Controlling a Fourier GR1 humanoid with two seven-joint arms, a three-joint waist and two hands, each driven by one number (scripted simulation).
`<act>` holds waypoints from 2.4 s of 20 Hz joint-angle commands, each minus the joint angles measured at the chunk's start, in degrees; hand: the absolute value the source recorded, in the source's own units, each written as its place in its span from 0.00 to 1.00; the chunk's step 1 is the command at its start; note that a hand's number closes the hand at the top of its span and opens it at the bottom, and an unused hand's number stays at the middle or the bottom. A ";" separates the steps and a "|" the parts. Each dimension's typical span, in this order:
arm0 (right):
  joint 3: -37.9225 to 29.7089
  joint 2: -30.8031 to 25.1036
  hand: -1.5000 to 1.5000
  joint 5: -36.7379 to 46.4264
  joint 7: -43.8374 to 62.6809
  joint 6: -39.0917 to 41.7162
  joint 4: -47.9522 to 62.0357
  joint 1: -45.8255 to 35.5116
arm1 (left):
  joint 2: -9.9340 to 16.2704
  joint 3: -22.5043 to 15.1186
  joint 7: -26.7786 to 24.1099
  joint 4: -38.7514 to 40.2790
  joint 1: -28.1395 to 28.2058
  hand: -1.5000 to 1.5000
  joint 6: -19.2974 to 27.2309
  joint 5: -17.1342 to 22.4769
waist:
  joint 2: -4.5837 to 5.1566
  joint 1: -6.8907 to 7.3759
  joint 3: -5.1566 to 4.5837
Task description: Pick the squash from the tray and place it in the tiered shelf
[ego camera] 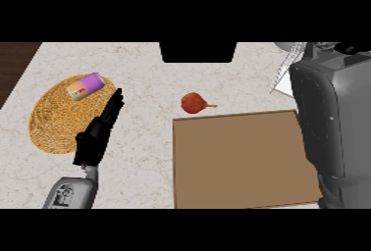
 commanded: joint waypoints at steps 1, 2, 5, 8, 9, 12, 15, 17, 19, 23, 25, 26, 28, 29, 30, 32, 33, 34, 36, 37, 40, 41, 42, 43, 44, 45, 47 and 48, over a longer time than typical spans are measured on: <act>-3.08 -2.88 1.00 -0.04 1.85 3.37 -0.64 -0.92 | -0.04 0.22 -0.97 1.52 -1.00 0.50 -0.05 -0.52 | 0.04 -0.06 0.01; -4.45 -4.88 1.00 -1.61 -0.63 3.43 -3.65 2.12 | 1.44 1.52 -2.18 1.19 0.77 0.50 -1.52 0.86 | -0.02 -0.22 0.02; -6.08 -6.95 1.00 -2.15 -2.93 3.50 1.78 -2.63 | 0.47 1.29 -1.96 2.10 -1.33 0.50 -0.38 -0.24 | 0.09 0.17 0.01; -3.38 -6.81 1.00 1.65 -2.71 3.22 4.91 -2.75 | -0.74 -0.18 -1.02 0.60 0.19 0.50 0.02 -0.93 | 0.08 0.33 0.00; -4.61 -8.10 1.00 1.79 -3.53 2.33 7.08 -2.21 | 1.09 0.60 4.47 -4.18 -0.26 0.50 -1.93 0.73 | 0.06 0.57 0.03; -5.32 -8.43 1.00 0.40 -5.53 -1.88 10.10 -1.50 | -0.76 0.62 1.71 -0.22 -1.67 0.50 -0.05 -0.48 | 0.16 0.37 0.02; -7.45 -12.34 1.00 0.36 -8.00 -3.52 13.28 -0.51 | 0.67 1.68 0.73 -0.06 -0.96 0.50 -2.02 0.78 | 0.19 0.40 0.02; -6.93 -13.52 1.00 0.62 -12.07 -8.62 19.34 0.36 | 1.84 2.99 -0.27 0.98 -1.58 0.50 -2.90 1.51 | 0.41 0.72 0.02; -5.62 -14.20 1.00 0.43 -14.22 -7.39 18.92 -0.52 | 0.82 1.05 3.50 -3.70 0.19 0.50 -1.93 0.33 | 0.17 0.73 0.04; -9.02 -16.13 1.00 -0.16 -15.35 -17.84 26.71 -0.18 | -0.78 0.52 0.16 -1.22 0.88 0.50 -0.85 -0.53 | 0.33 0.76 0.03; -11.01 -15.94 1.00 -2.08 -14.74 -20.85 27.99 -1.70 | 0.99 1.16 4.64 -5.06 0.52 0.50 -2.25 0.32 | 0.24 0.96 0.06; -12.89 -12.70 1.00 -6.97 -16.29 -28.82 23.66 -0.54 | 0.06 0.86 1.03 -0.77 -1.14 0.50 -1.00 -0.94 | 0.68 0.96 0.17; -13.24 -13.40 1.00 -8.54 -18.28 -29.54 25.63 -1.55 | 0.50 0.42 3.68 -4.92 0.74 0.50 -2.31 0.08 | 0.30 1.26 0.09; -15.26 -15.25 1.00 -12.95 -22.95 -32.31 26.24 -0.04 | -1.11 -0.95 -0.08 -3.37 3.10 0.50 -0.98 -1.24 | 0.42 1.11 0.11; -15.49 -14.93 1.00 -12.45 -22.89 -34.94 29.61 -0.23 | 0.29 2.29 -2.21 3.39 -2.08 0.50 -1.99 0.10 | 0.67 0.70 0.05; -16.12 -16.52 1.00 -14.46 -26.47 -37.22 32.39 1.41 | -1.15 -0.58 2.67 -4.27 1.11 0.50 -1.12 -0.94 | 0.36 1.03 0.08; -16.13 -16.64 1.00 -15.54 -26.91 -36.82 33.05 0.64 | -0.11 0.57 2.76 -4.29 1.06 0.50 -1.57 -0.51 | 0.29 0.89 0.06; -16.47 -17.16 1.00 -17.10 -28.03 -37.04 33.16 0.31 | 0.10 1.40 1.96 -2.47 -0.27 0.50 -1.89 -0.09 | 0.30 0.70 0.05; -16.29 -17.88 1.00 -17.74 -29.59 -38.16 34.75 0.09 | 0.04 1.84 -1.73 1.12 0.21 0.50 -1.87 -0.46 | 0.33 0.60 0.03; -17.37 -19.23 1.00 -20.53 -31.60 -37.61 34.05 1.57 | 1.03 2.13 2.06 -1.55 -0.81 0.50 -2.98 0.27 | 0.24 0.50 0.05; -16.84 -19.88 1.00 -21.23 -31.76 -37.00 36.18 -0.64 | -0.92 1.10 1.59 -0.06 -1.84 0.50 -1.18 -1.19 | 0.23 0.53 0.04; -16.94 -21.87 1.00 -8.29 -19.05 -33.24 41.27 0.54 | 0.08 1.73 1.41 -1.21 -1.60 0.50 -2.24 -0.05 | 0.43 0.94 -0.09; -17.13 -22.37 1.00 -7.29 -17.28 -33.64 39.43 2.74 | -0.48 1.07 3.68 -2.20 -1.92 0.50 -1.69 -0.56 | 0.07 0.12 -0.04; -16.66 -21.86 0.00 -5.46 -15.60 -35.68 38.90 2.63 | 1.09 3.69 0.90 2.73 -4.55 0.50 -1.88 -0.21 | 0.35 -0.14 -0.06; -16.14 -21.11 0.00 -3.62 -12.43 -34.65 37.18 2.73 | 0.67 2.31 -0.69 1.75 -0.95 0.50 -2.88 -0.11 | 0.11 0.06 -0.05; -17.37 -21.95 0.00 -6.09 -12.68 -32.35 34.33 4.48 | -0.83 1.38 2.94 -1.61 -0.72 0.50 -1.07 -0.75 | -0.16 -0.23 0.00; -16.18 -19.48 0.00 -4.37 -10.55 -33.07 32.36 6.98 | 0.78 3.21 -1.00 2.30 -1.40 0.50 -2.66 0.12 | -0.01 -0.23 -0.01; -16.89 -20.27 0.00 -5.02 -11.81 -35.60 35.06 5.84 | -0.06 3.03 -1.59 3.56 -1.54 0.50 -2.09 -0.14 | 0.18 0.21 0.01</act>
